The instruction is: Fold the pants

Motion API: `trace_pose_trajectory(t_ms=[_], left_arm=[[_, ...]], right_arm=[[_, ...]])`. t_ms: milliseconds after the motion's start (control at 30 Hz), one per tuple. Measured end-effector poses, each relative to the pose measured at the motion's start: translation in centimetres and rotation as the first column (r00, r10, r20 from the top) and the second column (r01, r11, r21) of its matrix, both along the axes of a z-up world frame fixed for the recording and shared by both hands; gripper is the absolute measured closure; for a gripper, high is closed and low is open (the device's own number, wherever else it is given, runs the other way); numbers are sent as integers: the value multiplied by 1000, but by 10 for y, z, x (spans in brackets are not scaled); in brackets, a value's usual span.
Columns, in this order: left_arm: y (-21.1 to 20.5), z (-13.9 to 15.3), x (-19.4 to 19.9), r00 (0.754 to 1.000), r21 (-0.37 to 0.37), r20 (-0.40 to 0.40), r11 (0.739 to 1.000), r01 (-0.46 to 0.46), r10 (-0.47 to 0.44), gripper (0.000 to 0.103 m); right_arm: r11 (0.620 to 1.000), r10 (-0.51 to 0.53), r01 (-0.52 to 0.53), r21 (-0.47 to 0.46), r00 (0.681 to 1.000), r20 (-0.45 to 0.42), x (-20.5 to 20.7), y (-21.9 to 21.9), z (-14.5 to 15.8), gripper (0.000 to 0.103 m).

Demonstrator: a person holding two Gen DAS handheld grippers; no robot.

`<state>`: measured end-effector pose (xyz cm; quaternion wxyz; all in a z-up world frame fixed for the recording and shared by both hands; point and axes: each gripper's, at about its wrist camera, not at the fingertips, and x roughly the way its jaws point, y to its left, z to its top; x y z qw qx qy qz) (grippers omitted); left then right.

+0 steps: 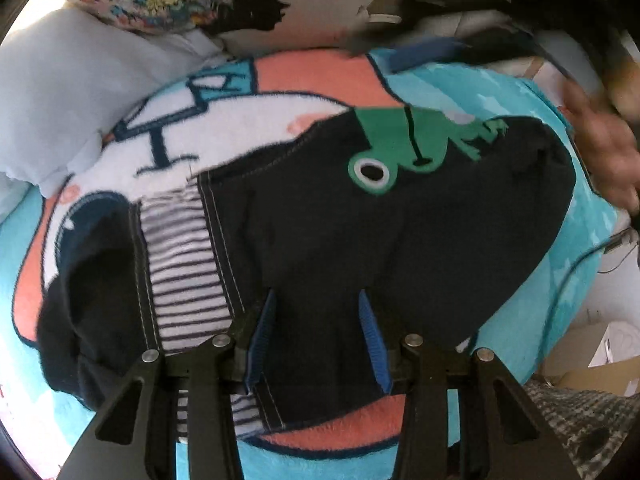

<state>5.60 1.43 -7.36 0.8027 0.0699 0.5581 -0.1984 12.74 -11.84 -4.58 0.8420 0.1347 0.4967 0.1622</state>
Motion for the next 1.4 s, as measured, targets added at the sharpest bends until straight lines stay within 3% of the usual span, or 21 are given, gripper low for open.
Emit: trace_pose_trajectory(t_ms=[200,233,300,400,600,767,867,967,1033,1200,1267,1333,1400], left_arm=[[7,-1,0,1000,-40,-2,999,8,-8,61],[8,-2,0,1000,-45,-2,999,11,-11,61],[10,-2,1,1000,-51,-3,999,20,-20,61],[14,-4,5,1000,-75,-18,997,22,-23,61],[18,-5,13,999,-98,-31,995,32,-35,61],[17,-7,16,998,-103,-33,994,42,-45,61],[23,-8,17,998,-123,-41,992,40,-46,61],[26,-9,20,998,-141,-51,989,37,-45,61],[27,-9,21,997,-148,-55,988,40,-48,61],[25,-8,18,997,-144,-46,988,55,-62,61],[24,-8,17,997,-140,-43,988,60,-67,61],[24,-8,16,997,-141,-43,988,63,-69,61],[25,-7,14,997,-149,-44,987,62,-69,61]], right_arm=[[975,139,-165,-151,976,-166,34,67,-40,59],[963,150,-187,-197,971,-186,31,73,-46,64],[937,165,-213,-278,969,-186,19,78,-50,72],[923,167,-219,-318,969,-181,7,76,-47,98],[911,139,-165,-379,986,-97,2,77,-36,102],[930,33,-42,-364,999,-30,20,62,-33,102],[964,-24,27,-263,1000,17,15,43,-15,101],[980,19,-15,-199,1000,19,-9,41,1,101],[989,46,-52,-138,998,-48,-21,43,-6,101],[977,19,-56,-206,984,-178,-6,63,-58,101],[984,-18,-8,-179,990,-142,8,59,-61,101],[974,-59,31,-224,992,-116,16,57,-57,101],[980,-99,83,-183,992,-80,11,47,-45,101]])
